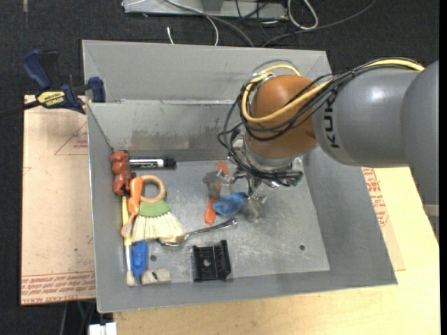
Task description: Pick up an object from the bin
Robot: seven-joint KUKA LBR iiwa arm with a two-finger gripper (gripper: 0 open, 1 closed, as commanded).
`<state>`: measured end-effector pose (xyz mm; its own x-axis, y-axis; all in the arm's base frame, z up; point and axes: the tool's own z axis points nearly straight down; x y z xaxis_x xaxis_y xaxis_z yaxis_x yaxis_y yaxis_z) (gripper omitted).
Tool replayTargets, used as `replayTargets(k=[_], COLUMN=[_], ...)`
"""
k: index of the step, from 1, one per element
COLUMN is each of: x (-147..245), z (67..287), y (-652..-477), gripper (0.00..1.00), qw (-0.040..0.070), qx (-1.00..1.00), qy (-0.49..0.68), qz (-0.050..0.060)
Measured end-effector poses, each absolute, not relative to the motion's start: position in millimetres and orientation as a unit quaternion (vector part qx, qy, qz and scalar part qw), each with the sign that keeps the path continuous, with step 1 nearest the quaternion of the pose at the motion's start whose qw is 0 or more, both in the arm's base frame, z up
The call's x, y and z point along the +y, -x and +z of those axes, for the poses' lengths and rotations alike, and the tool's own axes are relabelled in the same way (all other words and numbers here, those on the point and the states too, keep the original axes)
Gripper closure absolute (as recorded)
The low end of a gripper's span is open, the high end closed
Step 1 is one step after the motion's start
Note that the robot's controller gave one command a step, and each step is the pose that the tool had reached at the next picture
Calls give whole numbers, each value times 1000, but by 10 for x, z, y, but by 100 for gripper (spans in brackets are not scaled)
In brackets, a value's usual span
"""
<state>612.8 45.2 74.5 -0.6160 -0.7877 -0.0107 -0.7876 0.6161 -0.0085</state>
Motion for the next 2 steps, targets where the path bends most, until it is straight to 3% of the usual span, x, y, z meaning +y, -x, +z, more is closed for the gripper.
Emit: replayTargets(k=[1, 2], x=[326, 326], z=[717, 716], y=[-6023, -6023], gripper=[100, 100], qw=[4, 4], qx=[910, 910], qy=[415, 414], qz=[1, 1])
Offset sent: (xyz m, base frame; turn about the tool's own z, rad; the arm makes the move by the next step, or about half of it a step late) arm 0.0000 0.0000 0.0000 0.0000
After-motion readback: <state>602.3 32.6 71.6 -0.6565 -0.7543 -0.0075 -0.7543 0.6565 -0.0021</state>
